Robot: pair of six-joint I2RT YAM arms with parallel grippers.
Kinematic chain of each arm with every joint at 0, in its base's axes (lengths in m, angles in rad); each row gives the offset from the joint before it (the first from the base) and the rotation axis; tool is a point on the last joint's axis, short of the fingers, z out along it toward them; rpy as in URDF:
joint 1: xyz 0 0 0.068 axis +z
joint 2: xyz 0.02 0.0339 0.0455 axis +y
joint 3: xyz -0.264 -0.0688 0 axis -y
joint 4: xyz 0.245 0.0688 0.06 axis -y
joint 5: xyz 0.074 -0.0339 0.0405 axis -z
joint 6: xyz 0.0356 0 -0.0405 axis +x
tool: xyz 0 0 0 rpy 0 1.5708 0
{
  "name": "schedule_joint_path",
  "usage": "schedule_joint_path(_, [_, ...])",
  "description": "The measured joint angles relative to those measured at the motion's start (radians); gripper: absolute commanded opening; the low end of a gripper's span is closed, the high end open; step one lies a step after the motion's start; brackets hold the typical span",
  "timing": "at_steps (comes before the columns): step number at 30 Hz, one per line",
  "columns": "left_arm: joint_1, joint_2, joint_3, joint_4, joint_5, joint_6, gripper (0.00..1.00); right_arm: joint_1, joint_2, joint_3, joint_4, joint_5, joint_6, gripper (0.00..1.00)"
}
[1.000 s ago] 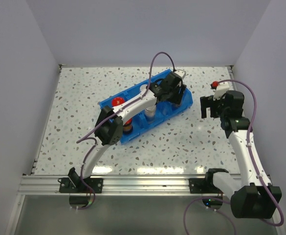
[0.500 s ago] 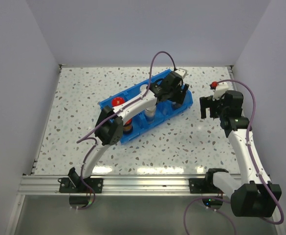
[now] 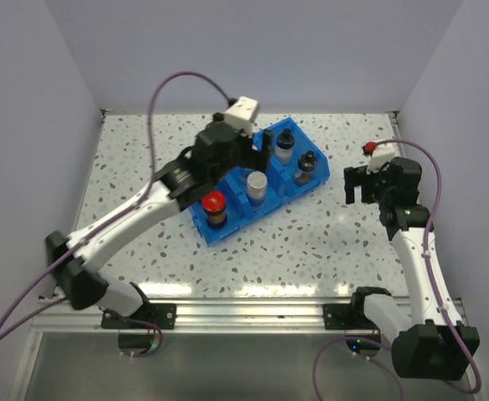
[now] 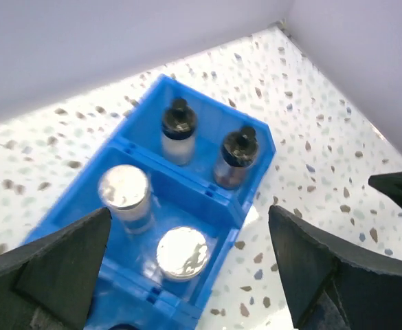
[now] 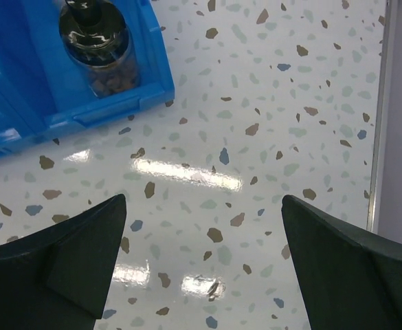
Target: Organize the condiment bottles
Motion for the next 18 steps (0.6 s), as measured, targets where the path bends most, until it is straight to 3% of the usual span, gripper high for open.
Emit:
schedule_joint_path(4, [0.014,-0.42,-0.323,0.129,-0.11,0.037,1.0,-0.017,-0.064,-0.023,0.022,-0.026,0.019,0.99])
schedule_joint_path(8, [0.092,-0.758,-0.593,0.136,-0.219,0.035,1.0,-0.027,-0.104,-0.032,0.053,-0.031,0.052,0.99])
schedule_joint_path(13, [0.137,-1.011,-0.82,0.014,-0.369,0.026,1.0,-0.033,-0.137,-0.039,0.067,-0.031,0.08,0.99])
schedule_joint_path(18, [0.137,-1.147,-0.909,-0.089,-0.5,0.003,1.0,-0.035,-0.174,-0.041,0.062,-0.011,0.09,0.99])
